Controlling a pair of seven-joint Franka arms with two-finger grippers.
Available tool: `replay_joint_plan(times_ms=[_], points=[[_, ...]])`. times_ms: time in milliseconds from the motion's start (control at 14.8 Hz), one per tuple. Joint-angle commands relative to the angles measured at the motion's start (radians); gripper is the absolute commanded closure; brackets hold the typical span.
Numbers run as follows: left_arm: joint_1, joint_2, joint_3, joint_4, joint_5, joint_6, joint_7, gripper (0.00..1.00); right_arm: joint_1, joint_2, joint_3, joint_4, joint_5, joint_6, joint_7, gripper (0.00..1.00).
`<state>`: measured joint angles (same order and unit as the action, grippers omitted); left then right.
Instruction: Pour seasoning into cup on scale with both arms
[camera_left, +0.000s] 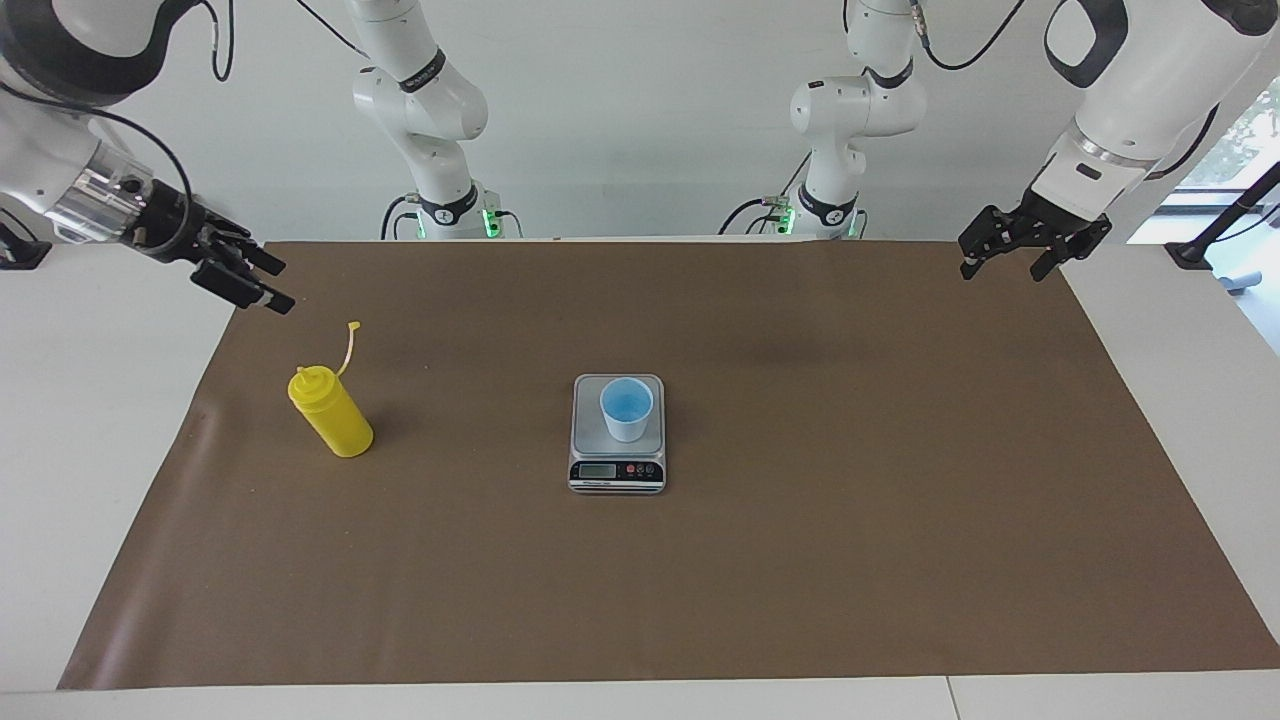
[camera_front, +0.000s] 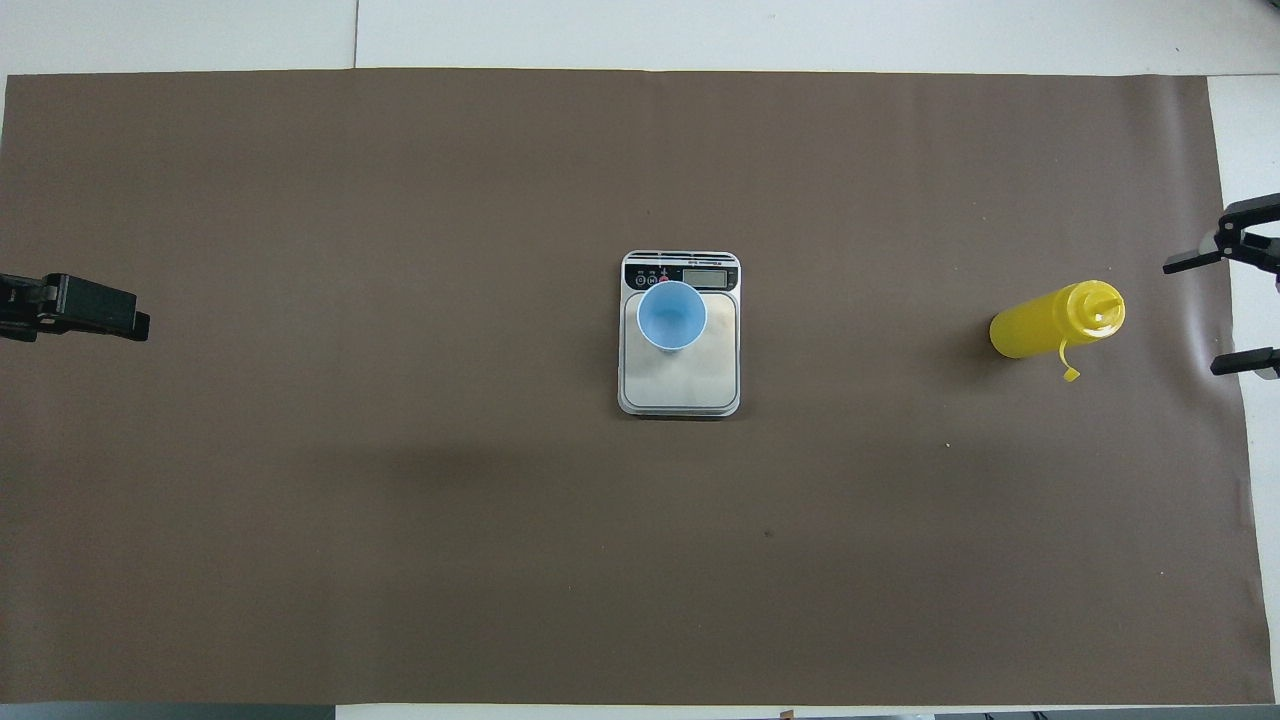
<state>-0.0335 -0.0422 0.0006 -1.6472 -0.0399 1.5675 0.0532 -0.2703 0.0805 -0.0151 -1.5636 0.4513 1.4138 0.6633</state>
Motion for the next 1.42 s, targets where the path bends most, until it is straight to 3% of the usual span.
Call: replay_joint_plan(times_ms=[0, 271, 474, 677, 1353], points=[[0.012, -0.021, -0.005, -0.022, -0.012, 0.009, 0.01, 0.0, 0.104, -0.051, 0.007, 0.013, -0.197, 0.004, -0.095, 0.0], [0.012, -0.019, -0.005, -0.022, -0.012, 0.009, 0.01, 0.0, 0.14, -0.065, 0.01, 0.013, -0.29, 0.005, -0.391, 0.0], [0.012, -0.019, -0.005, -0.022, -0.012, 0.011, 0.008, 0.0, 0.189, -0.08, 0.047, 0.007, -0.469, 0.033, -0.577, 0.0], [0.012, -0.019, -0.005, -0.022, -0.012, 0.009, 0.008, 0.0, 0.238, -0.085, 0.035, 0.007, -0.478, -0.038, -0.481, 0.0], [0.003, -0.021, -0.007, -0.022, -0.012, 0.005, 0.007, 0.0, 0.234, -0.079, -0.008, 0.026, -0.395, -0.021, -0.482, 0.0]])
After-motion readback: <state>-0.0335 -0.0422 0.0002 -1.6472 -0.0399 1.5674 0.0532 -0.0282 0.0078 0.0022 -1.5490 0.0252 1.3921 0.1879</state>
